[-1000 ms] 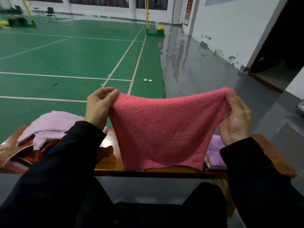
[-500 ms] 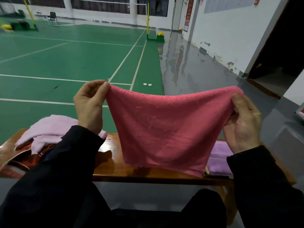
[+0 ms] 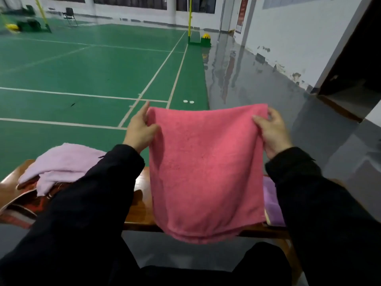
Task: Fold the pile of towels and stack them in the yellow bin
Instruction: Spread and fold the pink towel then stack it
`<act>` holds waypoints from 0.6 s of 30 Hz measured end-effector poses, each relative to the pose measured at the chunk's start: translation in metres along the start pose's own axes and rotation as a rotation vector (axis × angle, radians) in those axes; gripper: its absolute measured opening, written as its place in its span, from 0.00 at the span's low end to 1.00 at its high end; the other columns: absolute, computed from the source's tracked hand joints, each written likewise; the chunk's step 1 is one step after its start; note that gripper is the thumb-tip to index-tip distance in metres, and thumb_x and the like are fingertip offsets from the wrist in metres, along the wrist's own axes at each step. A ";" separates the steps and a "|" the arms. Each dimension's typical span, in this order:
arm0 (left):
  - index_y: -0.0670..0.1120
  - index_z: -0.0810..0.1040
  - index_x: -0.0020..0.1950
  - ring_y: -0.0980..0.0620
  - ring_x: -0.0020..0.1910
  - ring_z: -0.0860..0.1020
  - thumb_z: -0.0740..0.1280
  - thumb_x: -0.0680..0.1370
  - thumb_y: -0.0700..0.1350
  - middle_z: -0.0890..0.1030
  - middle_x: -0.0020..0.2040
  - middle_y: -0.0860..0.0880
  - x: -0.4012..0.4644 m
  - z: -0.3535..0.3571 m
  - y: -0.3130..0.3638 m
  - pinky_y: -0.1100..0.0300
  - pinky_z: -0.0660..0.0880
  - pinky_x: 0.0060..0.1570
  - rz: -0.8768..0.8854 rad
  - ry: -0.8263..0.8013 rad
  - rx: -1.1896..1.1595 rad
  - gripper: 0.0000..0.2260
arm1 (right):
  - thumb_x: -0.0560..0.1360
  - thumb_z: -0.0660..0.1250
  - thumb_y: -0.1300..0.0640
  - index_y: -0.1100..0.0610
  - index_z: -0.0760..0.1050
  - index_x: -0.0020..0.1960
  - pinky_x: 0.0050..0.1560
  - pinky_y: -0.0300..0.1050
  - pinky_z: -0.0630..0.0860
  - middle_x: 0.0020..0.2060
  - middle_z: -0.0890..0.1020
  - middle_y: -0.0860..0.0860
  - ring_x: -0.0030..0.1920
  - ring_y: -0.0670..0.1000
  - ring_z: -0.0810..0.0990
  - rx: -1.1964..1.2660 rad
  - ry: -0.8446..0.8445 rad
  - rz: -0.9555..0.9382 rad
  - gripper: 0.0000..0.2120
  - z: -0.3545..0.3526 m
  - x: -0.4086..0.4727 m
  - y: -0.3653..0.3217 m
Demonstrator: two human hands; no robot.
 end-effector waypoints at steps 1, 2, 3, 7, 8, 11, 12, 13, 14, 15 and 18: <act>0.45 0.58 0.82 0.46 0.74 0.70 0.68 0.76 0.37 0.66 0.78 0.43 0.006 0.004 -0.020 0.50 0.67 0.74 -0.097 -0.018 0.159 0.36 | 0.73 0.75 0.52 0.59 0.67 0.75 0.72 0.52 0.72 0.70 0.76 0.58 0.67 0.55 0.78 -0.150 0.045 0.090 0.34 0.004 0.009 0.022; 0.43 0.60 0.81 0.43 0.75 0.69 0.68 0.77 0.41 0.67 0.78 0.41 0.004 0.008 -0.040 0.51 0.65 0.75 -0.186 -0.010 0.327 0.34 | 0.75 0.74 0.51 0.59 0.65 0.77 0.73 0.50 0.69 0.72 0.73 0.58 0.70 0.56 0.74 -0.316 0.089 0.149 0.35 0.005 0.011 0.045; 0.41 0.63 0.79 0.41 0.75 0.69 0.67 0.78 0.44 0.69 0.76 0.39 -0.004 0.013 -0.061 0.51 0.65 0.74 -0.214 0.008 0.461 0.31 | 0.77 0.72 0.52 0.59 0.64 0.77 0.73 0.48 0.67 0.74 0.71 0.58 0.73 0.57 0.72 -0.455 0.130 0.152 0.33 0.005 0.004 0.065; 0.44 0.72 0.74 0.40 0.76 0.67 0.53 0.77 0.62 0.70 0.75 0.38 -0.073 0.062 -0.151 0.48 0.63 0.75 0.006 -0.221 0.752 0.33 | 0.80 0.64 0.50 0.57 0.70 0.76 0.76 0.49 0.62 0.74 0.72 0.57 0.76 0.58 0.69 -0.807 -0.208 -0.071 0.25 0.021 -0.067 0.162; 0.48 0.69 0.77 0.41 0.78 0.62 0.49 0.76 0.66 0.66 0.78 0.40 -0.096 0.075 -0.173 0.47 0.59 0.77 0.002 -0.336 0.847 0.35 | 0.80 0.58 0.41 0.55 0.68 0.77 0.78 0.50 0.58 0.77 0.69 0.57 0.78 0.58 0.65 -0.954 -0.374 -0.087 0.30 0.025 -0.088 0.192; 0.57 0.48 0.83 0.46 0.82 0.42 0.43 0.79 0.70 0.44 0.83 0.48 -0.140 0.096 -0.213 0.44 0.41 0.79 -0.036 -0.455 1.078 0.35 | 0.73 0.28 0.24 0.43 0.49 0.83 0.81 0.53 0.46 0.83 0.51 0.53 0.83 0.55 0.48 -1.394 -0.611 -0.110 0.44 0.021 -0.128 0.258; 0.57 0.45 0.83 0.47 0.82 0.39 0.41 0.79 0.71 0.41 0.83 0.49 -0.143 0.098 -0.216 0.44 0.39 0.79 -0.019 -0.426 1.106 0.35 | 0.72 0.24 0.25 0.41 0.45 0.83 0.81 0.55 0.44 0.83 0.47 0.52 0.83 0.55 0.45 -1.456 -0.594 -0.146 0.44 0.019 -0.132 0.266; 0.58 0.43 0.83 0.48 0.82 0.38 0.40 0.79 0.71 0.39 0.83 0.49 -0.140 0.099 -0.217 0.44 0.38 0.79 -0.007 -0.402 1.126 0.35 | 0.73 0.24 0.26 0.41 0.42 0.83 0.81 0.56 0.44 0.83 0.45 0.51 0.83 0.54 0.44 -1.481 -0.571 -0.169 0.43 0.017 -0.131 0.268; 0.58 0.42 0.83 0.48 0.82 0.38 0.40 0.78 0.71 0.39 0.83 0.49 -0.135 0.099 -0.218 0.44 0.38 0.79 -0.012 -0.397 1.135 0.35 | 0.74 0.25 0.27 0.41 0.40 0.83 0.81 0.56 0.43 0.83 0.44 0.51 0.83 0.54 0.43 -1.498 -0.567 -0.172 0.40 0.016 -0.127 0.270; 0.58 0.42 0.83 0.48 0.82 0.38 0.40 0.78 0.71 0.39 0.83 0.49 -0.129 0.101 -0.219 0.43 0.38 0.78 -0.023 -0.401 1.134 0.36 | 0.75 0.27 0.27 0.40 0.38 0.82 0.81 0.57 0.43 0.83 0.42 0.51 0.83 0.54 0.42 -1.508 -0.570 -0.156 0.39 0.017 -0.123 0.271; 0.58 0.41 0.83 0.47 0.82 0.38 0.39 0.78 0.72 0.39 0.83 0.50 -0.110 0.109 -0.220 0.43 0.37 0.78 -0.044 -0.395 1.137 0.36 | 0.78 0.31 0.29 0.41 0.36 0.82 0.81 0.58 0.42 0.83 0.41 0.50 0.83 0.54 0.40 -1.523 -0.519 -0.124 0.36 0.021 -0.100 0.272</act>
Point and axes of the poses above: each hand's wrist, its own x-axis towards the middle knuckle, its own z-axis out of the palm, y = z × x, the point moved 3 cm from there along x, towards the middle knuckle
